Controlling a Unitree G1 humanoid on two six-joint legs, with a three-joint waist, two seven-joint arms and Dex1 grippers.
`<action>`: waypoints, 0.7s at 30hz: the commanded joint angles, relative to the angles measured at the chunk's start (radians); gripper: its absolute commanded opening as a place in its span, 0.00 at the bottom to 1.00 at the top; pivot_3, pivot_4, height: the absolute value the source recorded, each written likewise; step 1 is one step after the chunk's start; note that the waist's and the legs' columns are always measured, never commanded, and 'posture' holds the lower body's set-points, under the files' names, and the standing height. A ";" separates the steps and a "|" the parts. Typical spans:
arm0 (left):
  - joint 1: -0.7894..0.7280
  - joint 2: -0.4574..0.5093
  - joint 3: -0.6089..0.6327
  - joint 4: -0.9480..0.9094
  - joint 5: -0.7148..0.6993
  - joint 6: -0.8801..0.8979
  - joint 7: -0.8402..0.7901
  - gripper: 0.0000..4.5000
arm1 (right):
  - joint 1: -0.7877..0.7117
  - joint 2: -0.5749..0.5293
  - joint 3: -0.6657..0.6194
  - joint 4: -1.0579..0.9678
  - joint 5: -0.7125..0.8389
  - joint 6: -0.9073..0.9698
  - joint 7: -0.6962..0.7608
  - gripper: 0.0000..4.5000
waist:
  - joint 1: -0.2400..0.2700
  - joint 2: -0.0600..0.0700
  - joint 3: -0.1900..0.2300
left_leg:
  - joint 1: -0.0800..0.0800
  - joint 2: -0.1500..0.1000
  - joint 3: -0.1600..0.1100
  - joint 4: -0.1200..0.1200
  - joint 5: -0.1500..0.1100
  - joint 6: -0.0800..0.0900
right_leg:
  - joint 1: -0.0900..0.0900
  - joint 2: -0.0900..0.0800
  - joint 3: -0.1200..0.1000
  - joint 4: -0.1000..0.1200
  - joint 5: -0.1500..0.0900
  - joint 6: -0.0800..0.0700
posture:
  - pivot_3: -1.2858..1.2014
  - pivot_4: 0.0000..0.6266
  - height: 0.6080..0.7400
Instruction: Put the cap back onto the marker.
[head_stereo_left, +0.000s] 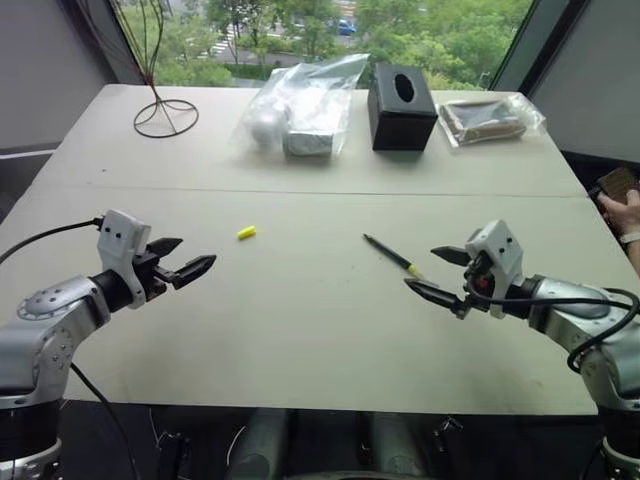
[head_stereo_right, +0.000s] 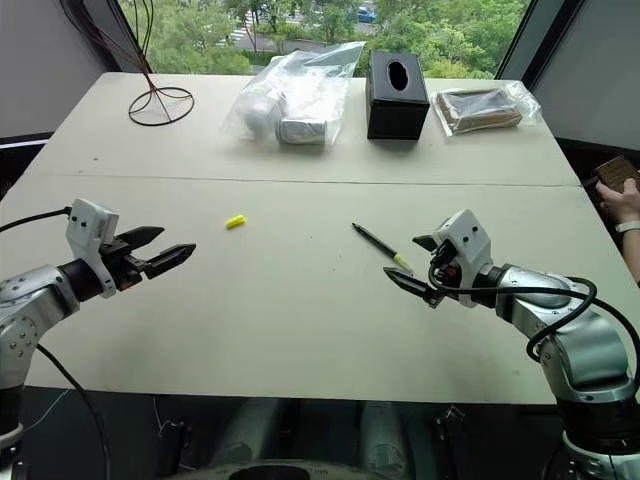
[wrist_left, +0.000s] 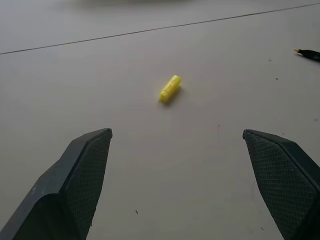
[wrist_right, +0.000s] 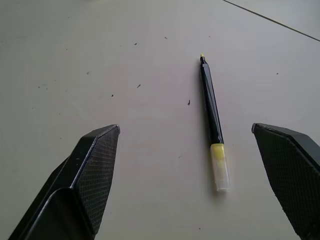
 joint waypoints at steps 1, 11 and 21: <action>-0.001 0.005 0.003 -0.019 0.007 -0.030 -0.011 0.97 | -0.005 0.007 -0.025 -0.035 0.012 -0.009 -0.017 0.97 | 0.001 0.000 0.000 | 0.000 0.000 0.000 0.000 0.000 0.000 | 0.000 0.000 0.000 0.000 0.000 0.000 | 0.52 0.24 1.00; 0.007 0.001 0.002 -0.005 0.007 -0.033 -0.010 0.97 | 0.010 0.008 -0.026 -0.045 0.007 -0.017 -0.043 0.97 | 0.001 0.000 0.000 | 0.000 0.000 0.000 0.000 0.000 0.000 | 0.000 0.000 0.000 0.000 0.000 0.000 | 0.52 0.24 1.00; 0.011 -0.003 -0.001 -0.001 0.000 -0.029 -0.016 0.97 | 0.014 0.000 -0.009 -0.052 0.003 -0.015 -0.043 0.97 | 0.001 0.000 0.000 | 0.000 0.000 0.000 0.000 0.000 0.000 | 0.000 0.000 0.000 0.000 0.000 0.000 | 0.52 0.24 1.00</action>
